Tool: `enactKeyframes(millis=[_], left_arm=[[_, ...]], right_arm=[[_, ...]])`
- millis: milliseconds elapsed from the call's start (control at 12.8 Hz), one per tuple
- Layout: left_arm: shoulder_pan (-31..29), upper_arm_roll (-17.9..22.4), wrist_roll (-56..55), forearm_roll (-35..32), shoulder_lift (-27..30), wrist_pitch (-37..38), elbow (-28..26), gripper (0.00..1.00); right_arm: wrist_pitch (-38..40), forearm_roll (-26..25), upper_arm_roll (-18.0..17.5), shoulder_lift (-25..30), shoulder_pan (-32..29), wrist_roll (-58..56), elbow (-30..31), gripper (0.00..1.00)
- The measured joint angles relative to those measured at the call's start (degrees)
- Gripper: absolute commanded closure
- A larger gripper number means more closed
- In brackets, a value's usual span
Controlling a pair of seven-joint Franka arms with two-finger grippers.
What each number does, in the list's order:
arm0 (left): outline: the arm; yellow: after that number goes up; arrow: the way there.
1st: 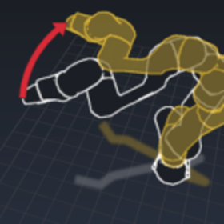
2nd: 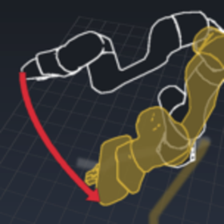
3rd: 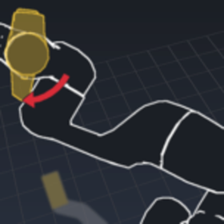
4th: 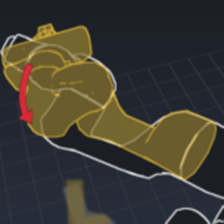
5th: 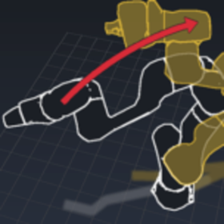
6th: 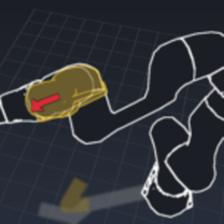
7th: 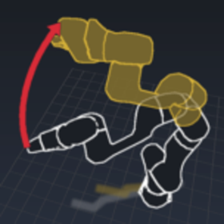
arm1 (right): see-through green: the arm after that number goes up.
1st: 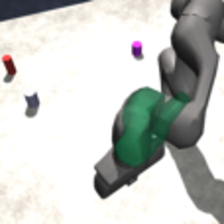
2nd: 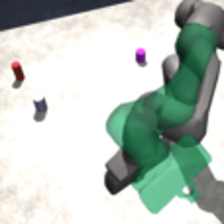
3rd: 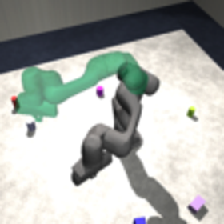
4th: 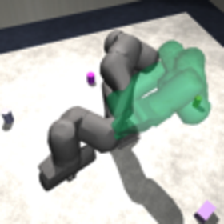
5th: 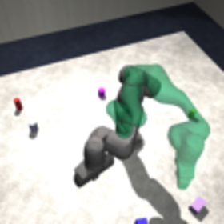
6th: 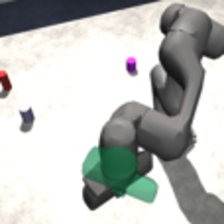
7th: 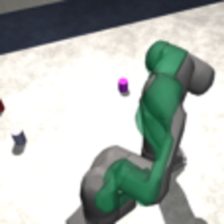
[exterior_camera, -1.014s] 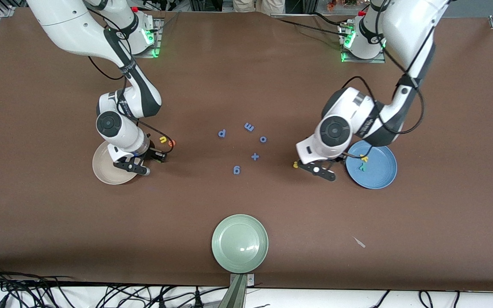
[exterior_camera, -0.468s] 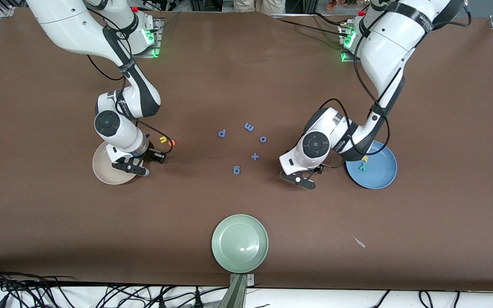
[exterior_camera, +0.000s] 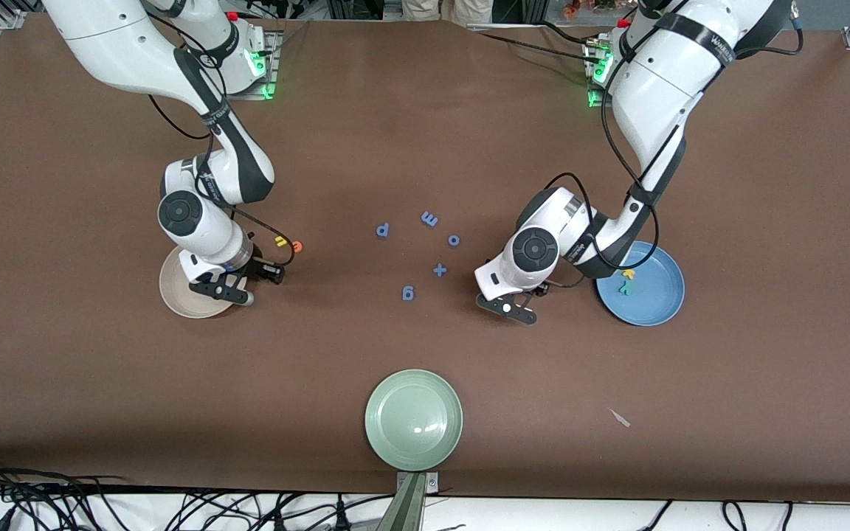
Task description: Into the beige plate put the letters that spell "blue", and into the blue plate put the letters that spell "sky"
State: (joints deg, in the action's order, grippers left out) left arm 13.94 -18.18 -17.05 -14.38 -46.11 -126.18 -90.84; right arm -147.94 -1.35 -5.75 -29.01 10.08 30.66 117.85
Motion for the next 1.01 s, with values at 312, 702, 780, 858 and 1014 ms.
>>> enactKeyframes(millis=[312,702,780,858,1014], left_arm=[[-0.22,0.07,-0.17,0.0,0.74,2.44,0.54,0.91],[-3.7,0.45,2.76,-0.02,9.22,20.89,2.74,0.86],[-5.47,0.76,5.42,-0.03,10.95,25.21,2.68,0.83],[-7.83,0.96,8.58,-0.03,11.93,27.66,2.5,0.82],[-12.46,1.06,13.6,-0.03,11.97,28.57,1.6,0.45]], right_arm=[[-0.05,0.0,0.0,-0.58,0.01,0.13,0.15,0.41],[-1.09,0.0,-0.03,-1.28,0.07,0.36,0.28,0.49],[-1.1,0.0,-0.04,-1.27,0.06,0.37,0.28,0.51],[-1.1,0.0,-0.02,-1.23,0.03,0.39,0.28,0.53],[-1.1,0.0,0.01,-1.19,0.02,0.4,0.28,0.57]])
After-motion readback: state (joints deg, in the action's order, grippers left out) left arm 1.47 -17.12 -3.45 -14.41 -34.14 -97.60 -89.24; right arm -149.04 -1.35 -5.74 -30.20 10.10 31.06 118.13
